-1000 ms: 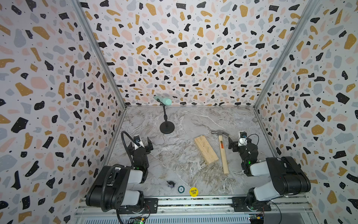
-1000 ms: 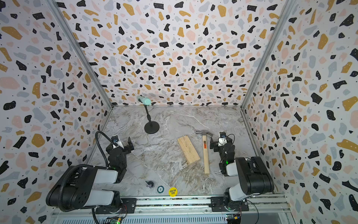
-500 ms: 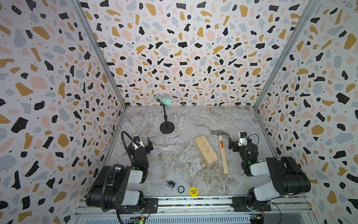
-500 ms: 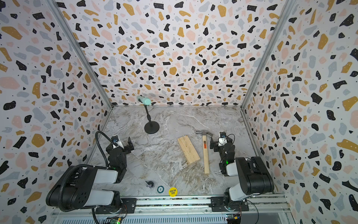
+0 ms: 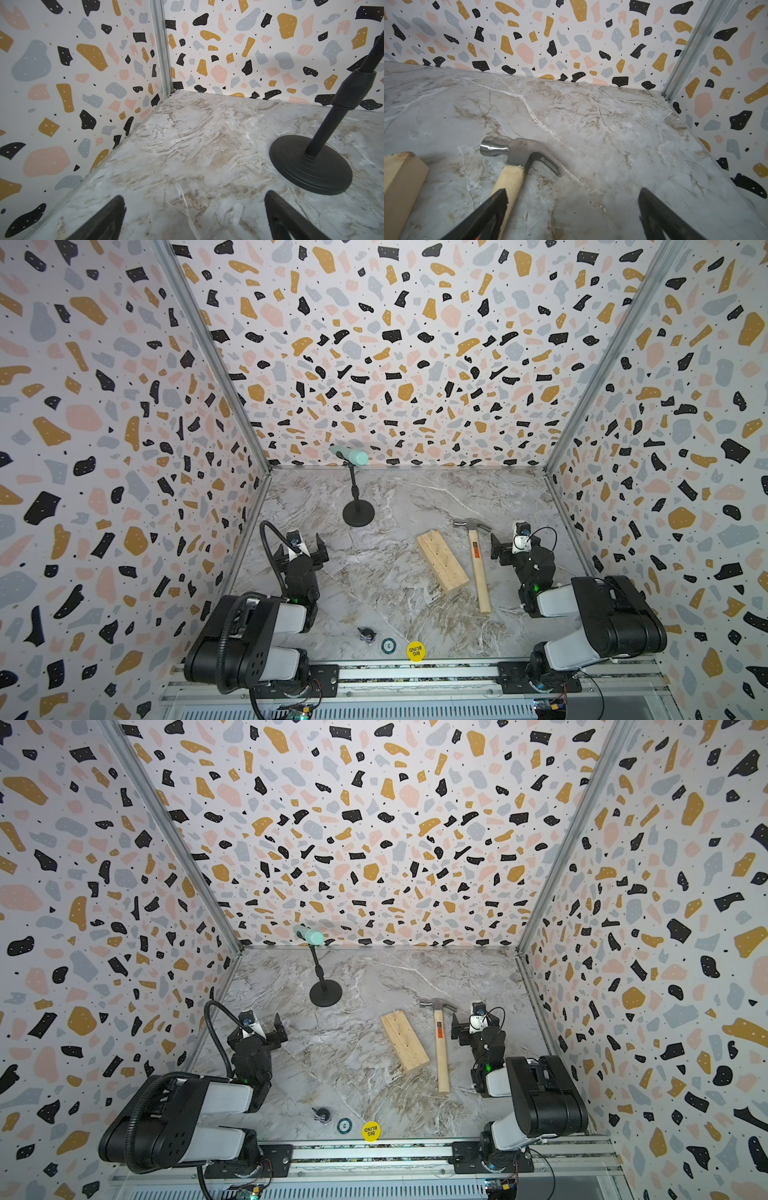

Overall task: Use a claw hammer to pull out a nail
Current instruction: Pick up the hammer at the center of the board.

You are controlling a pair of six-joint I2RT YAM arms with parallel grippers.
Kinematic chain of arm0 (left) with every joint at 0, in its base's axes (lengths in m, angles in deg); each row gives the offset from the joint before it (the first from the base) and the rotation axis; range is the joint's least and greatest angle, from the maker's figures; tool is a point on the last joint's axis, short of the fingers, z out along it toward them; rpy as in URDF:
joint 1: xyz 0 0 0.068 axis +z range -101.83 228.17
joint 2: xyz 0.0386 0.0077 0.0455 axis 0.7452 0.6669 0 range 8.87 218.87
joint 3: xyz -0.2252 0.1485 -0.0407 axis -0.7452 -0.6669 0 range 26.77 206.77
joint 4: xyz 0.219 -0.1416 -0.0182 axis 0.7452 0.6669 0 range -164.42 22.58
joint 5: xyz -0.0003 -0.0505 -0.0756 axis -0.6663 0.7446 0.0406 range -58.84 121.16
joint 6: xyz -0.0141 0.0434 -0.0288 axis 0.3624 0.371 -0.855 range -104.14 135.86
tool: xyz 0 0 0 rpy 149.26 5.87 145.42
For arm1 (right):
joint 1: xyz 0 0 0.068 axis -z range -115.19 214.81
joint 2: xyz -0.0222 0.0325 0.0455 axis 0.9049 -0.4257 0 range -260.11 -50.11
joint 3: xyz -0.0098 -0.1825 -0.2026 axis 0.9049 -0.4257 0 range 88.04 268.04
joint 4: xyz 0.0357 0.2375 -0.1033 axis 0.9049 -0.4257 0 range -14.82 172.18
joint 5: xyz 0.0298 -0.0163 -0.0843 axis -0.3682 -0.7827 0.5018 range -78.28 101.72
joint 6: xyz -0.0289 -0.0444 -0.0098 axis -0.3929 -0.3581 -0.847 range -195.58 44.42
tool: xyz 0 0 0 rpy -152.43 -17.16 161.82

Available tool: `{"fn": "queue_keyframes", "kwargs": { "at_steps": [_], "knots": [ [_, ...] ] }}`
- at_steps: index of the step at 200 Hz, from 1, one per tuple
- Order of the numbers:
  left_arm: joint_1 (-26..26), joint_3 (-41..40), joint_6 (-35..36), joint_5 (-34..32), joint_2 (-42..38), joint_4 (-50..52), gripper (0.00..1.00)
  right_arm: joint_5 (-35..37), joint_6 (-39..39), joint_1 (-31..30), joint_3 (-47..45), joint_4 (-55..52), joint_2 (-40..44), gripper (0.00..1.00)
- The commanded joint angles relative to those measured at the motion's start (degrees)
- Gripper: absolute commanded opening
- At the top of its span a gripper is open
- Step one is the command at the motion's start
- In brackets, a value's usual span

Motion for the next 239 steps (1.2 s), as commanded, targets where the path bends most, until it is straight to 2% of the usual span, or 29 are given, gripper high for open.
{"fn": "queue_keyframes", "kwargs": {
  "at_steps": [1, 91, 100, 116, 149, 165, 189, 208, 219, 232, 239],
  "knots": [
    [0.3, 0.9, 0.6, 0.1, 0.1, -2.1, 1.0, -0.8, 0.5, 0.4, 0.6, 0.3, 0.8, 0.99],
    [0.3, 0.9, 0.6, 0.1, 0.1, -2.0, 0.99, -1.3, 0.5, 0.6, 0.5, 0.2, 0.9, 0.99],
    [0.3, 0.7, 0.5, 0.1, -0.1, -2.2, 1.0, 0.5, 0.7, 0.1, 0.7, 0.2, 1.3, 0.99],
    [0.3, 1.3, 1.1, 1.1, -1.2, -1.1, 1.0, 3.9, 0.6, -1.0, 3.7, -8.0, 4.9, 0.99],
    [-0.9, 6.1, -0.7, -4.7, -12.0, 16.5, 0.99, 12.3, 2.5, -2.3, 7.0, -16.6, 9.7, 0.99],
    [-2.0, 6.5, -4.7, -7.5, -17.0, 20.3, 0.99, 17.1, 3.8, -3.4, 8.2, -19.3, 11.3, 0.99],
    [-2.3, 6.9, -11.7, -5.5, -23.7, 22.9, 0.99, 23.3, 7.4, -4.6, 11.0, -25.1, 13.1, 0.99],
    [-2.3, 9.6, -15.8, -4.9, -28.4, 27.9, 0.99, 30.0, 14.8, -4.8, 15.4, -33.7, 13.7, 0.99],
    [-2.3, 11.1, -18.8, -3.7, -30.6, 30.2, 0.99, 33.7, 21.1, -4.8, 20.2, -42.8, 12.9, 0.99],
    [-2.3, 14.8, -21.6, -1.6, -31.6, 35.6, 1.0, 35.5, 27.7, -4.8, 26.9, -55.0, 11.3, 0.99],
    [-2.3, 17.0, -22.7, 0.5, -31.6, 38.3, 0.99, 35.5, 28.8, -4.8, 30.0, -59.4, 10.3, 0.99]
  ]
}}
